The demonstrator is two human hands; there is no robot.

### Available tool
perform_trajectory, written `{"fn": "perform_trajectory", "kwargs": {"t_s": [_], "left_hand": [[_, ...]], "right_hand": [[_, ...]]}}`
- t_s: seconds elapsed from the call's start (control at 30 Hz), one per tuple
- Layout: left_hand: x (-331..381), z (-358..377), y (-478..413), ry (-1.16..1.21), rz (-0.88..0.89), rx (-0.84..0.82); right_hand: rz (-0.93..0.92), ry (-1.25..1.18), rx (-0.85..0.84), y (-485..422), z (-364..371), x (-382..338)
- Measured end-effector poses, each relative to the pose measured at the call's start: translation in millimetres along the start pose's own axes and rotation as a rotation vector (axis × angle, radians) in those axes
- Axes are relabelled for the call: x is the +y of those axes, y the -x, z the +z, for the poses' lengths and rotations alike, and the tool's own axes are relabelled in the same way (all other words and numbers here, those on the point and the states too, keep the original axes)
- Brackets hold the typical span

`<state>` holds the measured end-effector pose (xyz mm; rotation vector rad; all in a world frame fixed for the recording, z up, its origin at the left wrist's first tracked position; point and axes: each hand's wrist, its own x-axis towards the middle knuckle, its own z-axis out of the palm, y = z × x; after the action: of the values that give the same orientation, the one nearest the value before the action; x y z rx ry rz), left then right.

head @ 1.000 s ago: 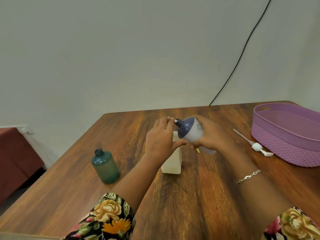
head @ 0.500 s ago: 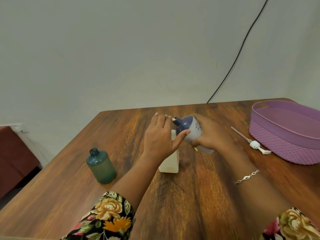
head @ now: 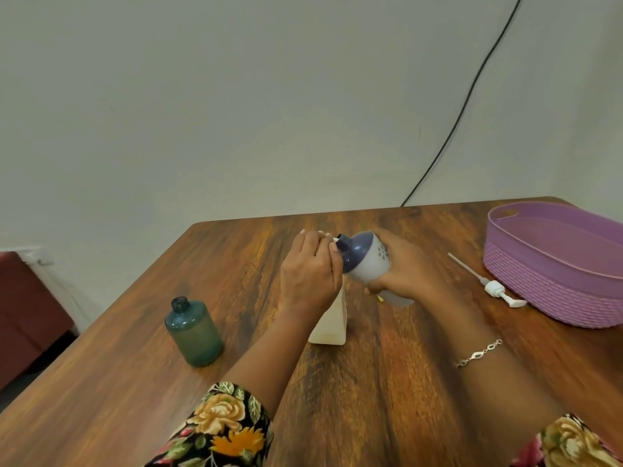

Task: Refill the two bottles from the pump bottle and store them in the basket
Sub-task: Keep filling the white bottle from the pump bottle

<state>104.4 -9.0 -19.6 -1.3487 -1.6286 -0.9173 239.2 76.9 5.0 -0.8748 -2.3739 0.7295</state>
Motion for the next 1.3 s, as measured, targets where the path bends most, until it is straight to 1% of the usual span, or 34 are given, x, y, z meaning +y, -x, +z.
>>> {"fn": "perform_trajectory", "kwargs": {"t_s": [0.1, 0.27, 0.37, 0.57, 0.77, 1.0, 1.13, 1.3], "left_hand": [[-1, -3, -4, 0.003, 0.021, 0.017], [-6, -6, -27, -0.080, 0.088, 0.012], [-5, -4, -16, -0.040, 0.060, 0.024], [-3, -3, -7, 0.033, 0.020, -0.014], [-3, -10, -20, 0.006, 0.008, -0.063], [-1, -4, -3, 0.056, -0.013, -0.062], [-5, -7, -14, 0.060, -0.023, -0.081], [-8, -8, -24, 0.066, -0.018, -0.063]], "right_hand": [[-0.008, 0.012, -0.005, 1, -3, -2], [-0.019, 0.005, 0.013, -1, -11, -2], [-0.018, 0.014, 0.012, -2, -8, 0], [-0.020, -0.006, 0.004, -1, 0, 3], [-0.038, 0.000, 0.006, 0, -6, -1], [-0.018, -0.009, 0.010, 0, 1, 0], [-0.022, 0.001, 0.008, 0, 0, -3], [-0.016, 0.013, 0.008, 0, -3, -2]]}}
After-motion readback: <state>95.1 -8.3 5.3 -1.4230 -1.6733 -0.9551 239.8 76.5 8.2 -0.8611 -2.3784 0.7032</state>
